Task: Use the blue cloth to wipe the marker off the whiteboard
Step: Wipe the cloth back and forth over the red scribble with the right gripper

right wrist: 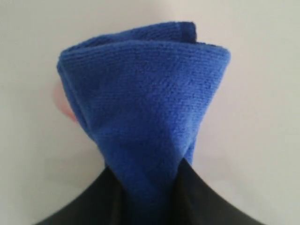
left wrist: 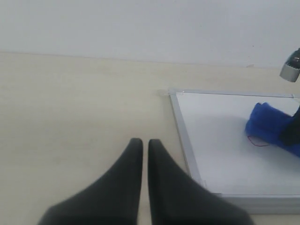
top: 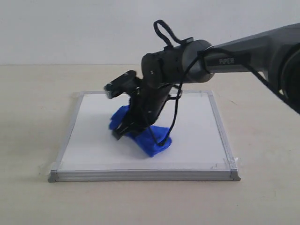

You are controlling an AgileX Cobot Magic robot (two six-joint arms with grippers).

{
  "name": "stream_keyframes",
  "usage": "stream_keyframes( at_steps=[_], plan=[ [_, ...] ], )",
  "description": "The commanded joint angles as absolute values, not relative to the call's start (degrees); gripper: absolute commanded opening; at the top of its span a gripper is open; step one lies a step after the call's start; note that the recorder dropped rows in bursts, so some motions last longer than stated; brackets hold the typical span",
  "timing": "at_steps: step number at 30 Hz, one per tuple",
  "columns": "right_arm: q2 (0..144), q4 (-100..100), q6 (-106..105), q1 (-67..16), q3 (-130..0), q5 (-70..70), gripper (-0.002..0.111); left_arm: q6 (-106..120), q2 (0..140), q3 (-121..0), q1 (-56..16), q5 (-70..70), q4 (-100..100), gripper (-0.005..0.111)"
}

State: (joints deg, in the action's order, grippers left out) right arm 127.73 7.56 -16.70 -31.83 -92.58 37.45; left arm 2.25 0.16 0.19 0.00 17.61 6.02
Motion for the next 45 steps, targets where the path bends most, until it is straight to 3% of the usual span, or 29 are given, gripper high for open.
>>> stream_keyframes(
  at_steps=[1,5,12,17,25,29,34,40,45],
  plan=[
    [128.7,23.2,-29.9,-35.0,-95.2,40.0,0.000,2.6,0.0,0.0,0.0,17.2,6.6,0.004],
    [128.7,16.0,-23.8,-33.9,-96.6,38.9,0.000,2.6,0.0,0.0,0.0,17.2,6.6,0.004],
    [128.7,-16.8,7.1,-30.2,-96.6,40.3,0.000,2.6,0.0,0.0,0.0,17.2,6.6,0.004],
    [128.8,-15.0,5.5,-31.9,-96.6,38.9,0.000,2.6,0.0,0.0,0.0,17.2,6.6,0.004],
    [132.1,7.9,-14.2,-38.2,-96.7,35.1,0.000,2.6,0.0,0.0,0.0,17.2,6.6,0.004],
    [131.6,11.1,-18.7,-39.3,-99.2,39.9,0.000,2.6,0.0,0.0,0.0,17.2,6.6,0.004],
    [131.6,9.4,-19.0,-37.9,-101.4,39.4,0.000,2.6,0.0,0.0,0.0,17.2,6.6,0.004],
    [132.6,-9.9,0.0,-32.9,-101.4,40.3,0.000,2.6,0.0,0.0,0.0,17.2,6.6,0.004],
    [133.7,-9.6,1.5,-32.5,-101.3,41.4,0.000,2.6,0.0,0.0,0.0,17.2,6.6,0.004]
  ],
)
